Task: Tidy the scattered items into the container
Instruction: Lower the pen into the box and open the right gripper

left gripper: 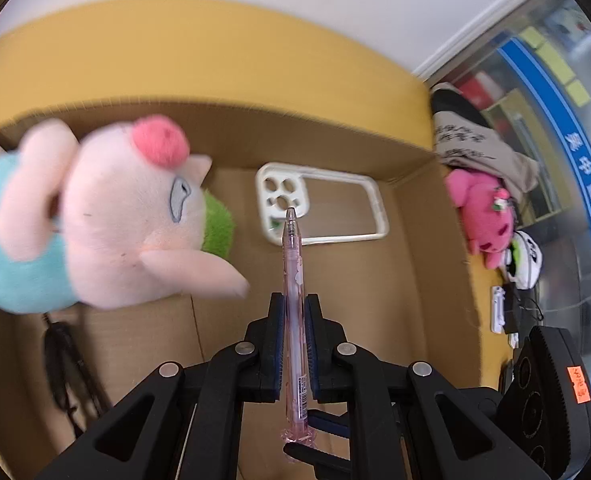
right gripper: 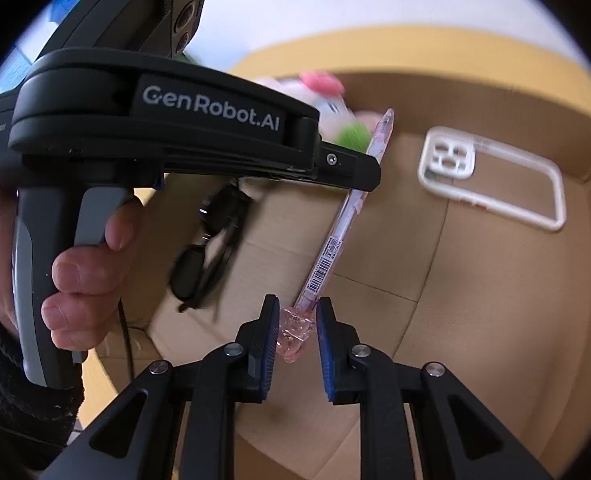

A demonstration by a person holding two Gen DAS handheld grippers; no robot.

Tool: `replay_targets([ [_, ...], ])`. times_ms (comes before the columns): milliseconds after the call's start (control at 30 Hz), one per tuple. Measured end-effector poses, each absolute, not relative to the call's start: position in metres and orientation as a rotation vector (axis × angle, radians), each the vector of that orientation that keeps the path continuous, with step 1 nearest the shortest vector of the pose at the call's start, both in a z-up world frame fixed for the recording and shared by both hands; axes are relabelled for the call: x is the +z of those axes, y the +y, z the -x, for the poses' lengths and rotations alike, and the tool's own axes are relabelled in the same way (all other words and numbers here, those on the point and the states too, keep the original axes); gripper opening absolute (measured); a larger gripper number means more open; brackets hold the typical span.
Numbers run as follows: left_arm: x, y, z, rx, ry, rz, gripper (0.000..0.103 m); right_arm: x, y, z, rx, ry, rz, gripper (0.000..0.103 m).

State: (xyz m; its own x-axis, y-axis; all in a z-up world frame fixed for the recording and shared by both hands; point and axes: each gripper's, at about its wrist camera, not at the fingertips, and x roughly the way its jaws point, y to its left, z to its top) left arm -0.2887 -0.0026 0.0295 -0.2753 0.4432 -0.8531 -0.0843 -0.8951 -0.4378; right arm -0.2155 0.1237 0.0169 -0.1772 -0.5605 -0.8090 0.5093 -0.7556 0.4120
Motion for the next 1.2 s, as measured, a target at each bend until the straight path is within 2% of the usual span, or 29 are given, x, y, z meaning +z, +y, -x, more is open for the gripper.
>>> replay_targets([
  [367,-0.018,-0.003,0.301,2.197,-0.453,1.787,0.010,-0.029,0.118,0.238,-1.900,-0.085,-1.573,0.019],
  [467,-0.013,-0.008,0.298,2.232,-0.460,1.760,0.010,-0.026,0.118,0.236,-1.924,-0.070,-1.563,0.020],
  [500,-0.008,-0.010,0.296,2.246,-0.461,1.740,0.010,-0.025,0.119,0.234,-1.935,-0.061,-1.559,0.023],
  [533,-0.002,-0.011,0.294,2.263,-0.454,1.721,0.013,-0.023,0.121,0.232,-1.948,-0.064,-1.556,0.030],
  [600,0.013,-0.015,0.287,2.298,-0.455,1.675,0.027,-0.016,0.126,0.226,-1.986,-0.080,-1.537,0.040],
  [667,0.037,-0.021,0.271,2.370,-0.443,1.589,0.046,-0.003,0.132,0.214,-2.034,-0.084,-1.494,0.047],
  [700,0.048,-0.024,0.262,2.405,-0.436,1.544,0.051,0.005,0.135,0.206,-2.063,-0.084,-1.464,0.052],
  [767,0.073,-0.030,0.236,2.482,-0.403,1.442,0.070,0.023,0.140,0.184,-2.143,-0.050,-1.398,0.064],
  [800,0.082,-0.032,0.223,2.516,-0.372,1.396,0.072,0.029,0.141,0.177,-2.172,-0.030,-1.376,0.070],
  [833,0.092,-0.032,0.206,2.557,-0.319,1.339,0.076,0.040,0.142,0.160,-2.225,0.011,-1.331,0.072],
  [967,0.120,-0.030,0.133,2.678,-0.180,1.151,0.087,0.073,0.149,0.115,-2.372,0.106,-1.189,0.072],
  [1200,0.133,-0.029,0.038,2.797,-0.150,0.970,0.090,0.104,0.163,0.051,-2.566,0.151,-1.037,0.072],
])
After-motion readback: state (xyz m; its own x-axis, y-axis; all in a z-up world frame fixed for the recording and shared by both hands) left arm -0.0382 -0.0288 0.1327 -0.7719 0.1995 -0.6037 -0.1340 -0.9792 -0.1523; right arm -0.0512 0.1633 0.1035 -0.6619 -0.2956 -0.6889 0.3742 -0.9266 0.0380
